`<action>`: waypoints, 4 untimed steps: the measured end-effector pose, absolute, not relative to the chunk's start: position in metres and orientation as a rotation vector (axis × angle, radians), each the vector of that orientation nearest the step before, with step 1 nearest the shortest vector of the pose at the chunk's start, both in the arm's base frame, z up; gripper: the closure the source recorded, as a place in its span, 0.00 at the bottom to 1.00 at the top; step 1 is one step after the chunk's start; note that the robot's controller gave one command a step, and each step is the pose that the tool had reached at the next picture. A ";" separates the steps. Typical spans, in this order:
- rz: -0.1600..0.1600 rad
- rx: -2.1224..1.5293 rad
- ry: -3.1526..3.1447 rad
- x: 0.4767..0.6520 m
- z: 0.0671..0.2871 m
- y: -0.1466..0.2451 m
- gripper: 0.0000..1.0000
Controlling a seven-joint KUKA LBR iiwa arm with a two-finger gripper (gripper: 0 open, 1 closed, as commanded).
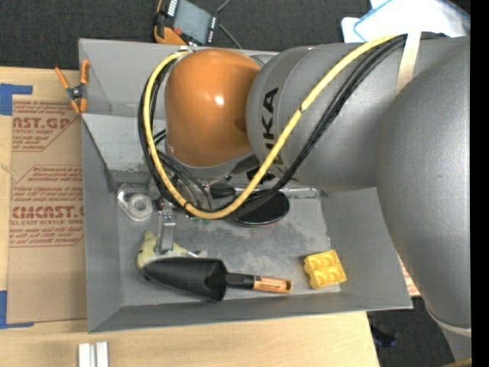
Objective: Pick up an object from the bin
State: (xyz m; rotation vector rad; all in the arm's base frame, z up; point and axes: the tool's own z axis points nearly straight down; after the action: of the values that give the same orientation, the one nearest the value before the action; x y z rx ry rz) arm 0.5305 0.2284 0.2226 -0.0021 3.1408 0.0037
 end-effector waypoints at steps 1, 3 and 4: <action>0.004 -0.002 3.141 0.530 0.223 0.228 0.00; 0.005 0.082 3.140 0.528 0.229 0.226 0.00; 0.003 -0.024 3.137 0.510 0.224 0.233 0.00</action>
Offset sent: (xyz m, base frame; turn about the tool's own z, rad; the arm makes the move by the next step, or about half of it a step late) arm -0.0290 -0.0060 -0.0130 0.1868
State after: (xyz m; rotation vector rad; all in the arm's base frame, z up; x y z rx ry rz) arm 0.5100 0.2329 0.2237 -0.0238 3.1368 0.0035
